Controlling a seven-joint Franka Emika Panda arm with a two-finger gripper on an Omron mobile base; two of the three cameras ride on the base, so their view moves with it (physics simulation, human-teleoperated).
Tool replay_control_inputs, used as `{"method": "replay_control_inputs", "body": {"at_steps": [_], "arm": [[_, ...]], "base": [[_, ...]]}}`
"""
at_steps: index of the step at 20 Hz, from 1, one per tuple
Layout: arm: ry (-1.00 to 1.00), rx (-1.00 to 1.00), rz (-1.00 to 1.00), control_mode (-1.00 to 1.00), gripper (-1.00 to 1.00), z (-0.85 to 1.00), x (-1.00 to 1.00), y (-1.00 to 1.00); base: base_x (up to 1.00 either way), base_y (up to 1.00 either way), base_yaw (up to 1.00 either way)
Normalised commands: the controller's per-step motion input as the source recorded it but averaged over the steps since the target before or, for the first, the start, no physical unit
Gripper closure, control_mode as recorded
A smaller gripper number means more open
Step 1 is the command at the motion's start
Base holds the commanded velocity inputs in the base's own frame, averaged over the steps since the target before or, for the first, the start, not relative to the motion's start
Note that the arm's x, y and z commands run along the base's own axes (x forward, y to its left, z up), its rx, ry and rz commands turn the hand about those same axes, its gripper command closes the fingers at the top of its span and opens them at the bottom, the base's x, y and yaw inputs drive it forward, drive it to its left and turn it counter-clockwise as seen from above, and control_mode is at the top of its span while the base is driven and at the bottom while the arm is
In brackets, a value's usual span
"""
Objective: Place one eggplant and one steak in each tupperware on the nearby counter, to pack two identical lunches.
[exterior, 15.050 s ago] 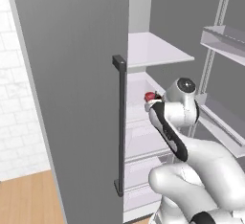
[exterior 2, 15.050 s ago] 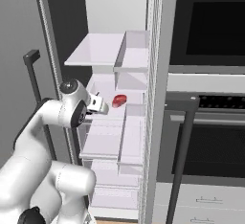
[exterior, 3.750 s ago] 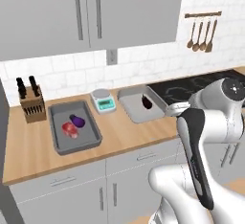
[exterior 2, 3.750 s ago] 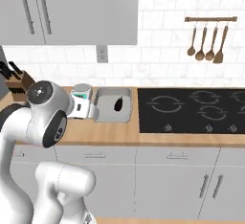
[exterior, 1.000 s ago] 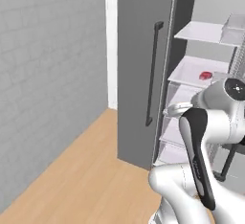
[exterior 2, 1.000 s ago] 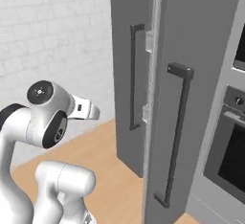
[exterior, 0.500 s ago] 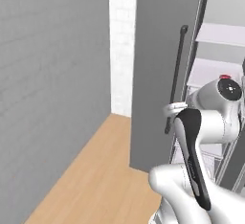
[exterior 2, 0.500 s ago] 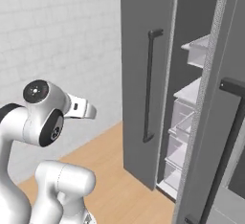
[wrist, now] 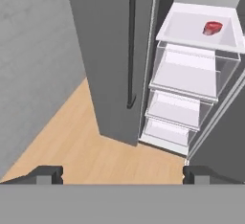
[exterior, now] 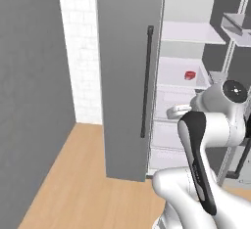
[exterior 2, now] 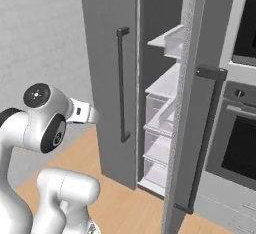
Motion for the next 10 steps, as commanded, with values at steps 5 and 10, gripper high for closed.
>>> {"method": "replay_control_inputs", "body": {"at_steps": [5,10], "arm": [[0.00,0.00,0.00,1.00,-1.00,0.00,0.00,0.00],[0.00,0.00,0.00,1.00,-1.00,0.00,0.00,0.00]], "base": [[0.44,0.02,-0.40],[0.65,0.25,-0.37]]}}
